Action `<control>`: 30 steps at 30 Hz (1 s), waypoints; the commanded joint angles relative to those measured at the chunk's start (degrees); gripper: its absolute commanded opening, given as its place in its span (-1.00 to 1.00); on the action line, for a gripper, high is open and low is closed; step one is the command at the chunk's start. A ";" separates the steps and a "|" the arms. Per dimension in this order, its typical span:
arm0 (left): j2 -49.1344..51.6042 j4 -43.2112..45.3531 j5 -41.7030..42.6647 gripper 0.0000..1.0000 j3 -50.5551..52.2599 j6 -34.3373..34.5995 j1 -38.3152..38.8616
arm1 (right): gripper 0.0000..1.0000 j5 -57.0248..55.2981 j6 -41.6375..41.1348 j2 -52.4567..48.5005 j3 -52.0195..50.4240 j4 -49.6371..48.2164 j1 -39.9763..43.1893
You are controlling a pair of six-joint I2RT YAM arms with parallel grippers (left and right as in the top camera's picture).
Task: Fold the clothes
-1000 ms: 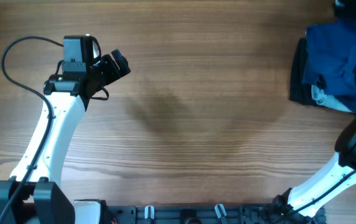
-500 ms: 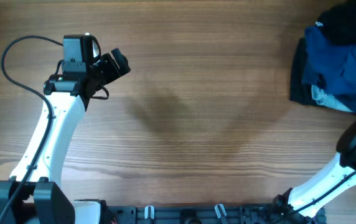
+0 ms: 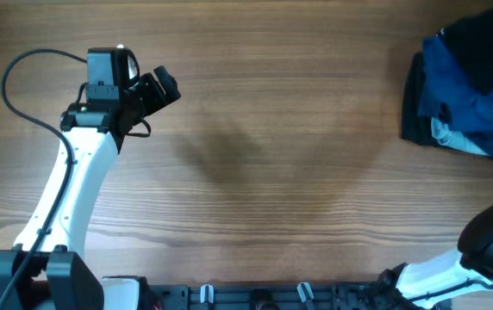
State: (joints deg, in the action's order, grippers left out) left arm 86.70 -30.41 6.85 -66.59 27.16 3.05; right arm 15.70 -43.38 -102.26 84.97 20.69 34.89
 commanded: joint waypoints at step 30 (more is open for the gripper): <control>0.44 0.15 -0.52 0.99 0.15 0.31 -0.28 | 0.99 32.41 43.23 30.67 0.50 24.92 0.09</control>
State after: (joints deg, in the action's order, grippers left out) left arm 86.70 -30.41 6.85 -66.59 27.14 3.05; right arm 37.34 -9.47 -73.91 84.97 44.23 39.29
